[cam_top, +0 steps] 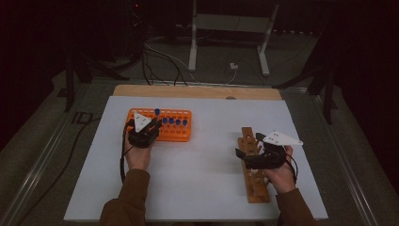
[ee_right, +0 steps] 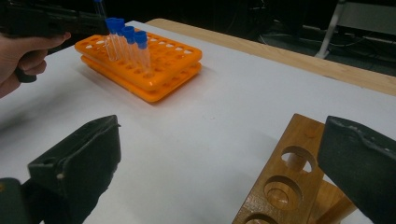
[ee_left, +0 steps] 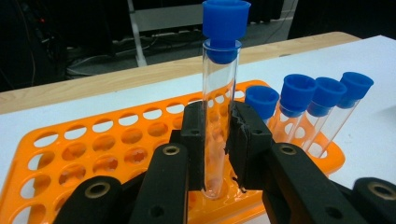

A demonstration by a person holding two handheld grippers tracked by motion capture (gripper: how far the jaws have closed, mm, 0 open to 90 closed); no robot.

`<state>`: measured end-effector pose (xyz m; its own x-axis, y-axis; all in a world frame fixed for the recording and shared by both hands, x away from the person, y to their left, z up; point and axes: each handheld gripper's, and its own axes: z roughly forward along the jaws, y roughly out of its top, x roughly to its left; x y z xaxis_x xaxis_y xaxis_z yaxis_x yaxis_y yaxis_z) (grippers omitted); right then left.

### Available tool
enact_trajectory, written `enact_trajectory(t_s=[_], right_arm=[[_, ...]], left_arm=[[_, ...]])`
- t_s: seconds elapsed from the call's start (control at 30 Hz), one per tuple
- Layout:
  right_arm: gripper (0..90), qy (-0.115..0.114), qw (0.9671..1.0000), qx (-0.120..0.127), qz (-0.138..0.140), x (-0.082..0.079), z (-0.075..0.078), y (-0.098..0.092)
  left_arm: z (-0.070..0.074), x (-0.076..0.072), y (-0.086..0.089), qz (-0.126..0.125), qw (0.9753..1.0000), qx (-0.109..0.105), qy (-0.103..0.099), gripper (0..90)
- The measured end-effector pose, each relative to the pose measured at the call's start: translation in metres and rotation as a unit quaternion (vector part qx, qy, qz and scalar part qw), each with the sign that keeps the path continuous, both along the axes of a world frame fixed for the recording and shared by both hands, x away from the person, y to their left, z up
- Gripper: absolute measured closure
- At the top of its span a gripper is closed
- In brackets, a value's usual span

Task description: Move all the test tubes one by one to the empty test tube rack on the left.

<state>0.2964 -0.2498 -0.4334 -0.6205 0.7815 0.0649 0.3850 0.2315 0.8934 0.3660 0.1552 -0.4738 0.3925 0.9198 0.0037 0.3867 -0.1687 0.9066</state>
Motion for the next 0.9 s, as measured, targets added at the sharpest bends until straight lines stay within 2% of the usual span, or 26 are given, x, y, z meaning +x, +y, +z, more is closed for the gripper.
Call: enact_trajectory(t_s=[0.2, 0.27, 0.4, 0.5, 0.9], right_arm=[[0.4, 0.000, 1.0000, 0.001, -0.001, 0.000, 0.000, -0.001], [0.4, 0.000, 1.0000, 0.001, -0.001, 0.000, 0.000, -0.001], [0.4, 0.000, 1.0000, 0.001, -0.001, 0.000, 0.000, -0.001], [0.3, 0.001, 1.0000, 0.001, 0.000, 0.000, 0.000, -0.001], [0.3, 0.002, 1.0000, 0.000, 0.000, 0.000, -0.001, -0.001]], left_arm=[[-0.005, 0.002, -0.001, -0.002, 0.9998, 0.013, 0.014, 77.1], [-0.008, 0.002, -0.002, -0.003, 0.9995, 0.024, 0.021, 77.2], [-0.015, 0.004, -0.002, -0.005, 0.9985, 0.034, 0.042, 77.6], [-0.015, 0.005, -0.002, -0.005, 0.9984, 0.031, 0.046, 77.8], [-0.021, 0.004, -0.005, -0.012, 0.9964, 0.052, 0.065, 78.2]])
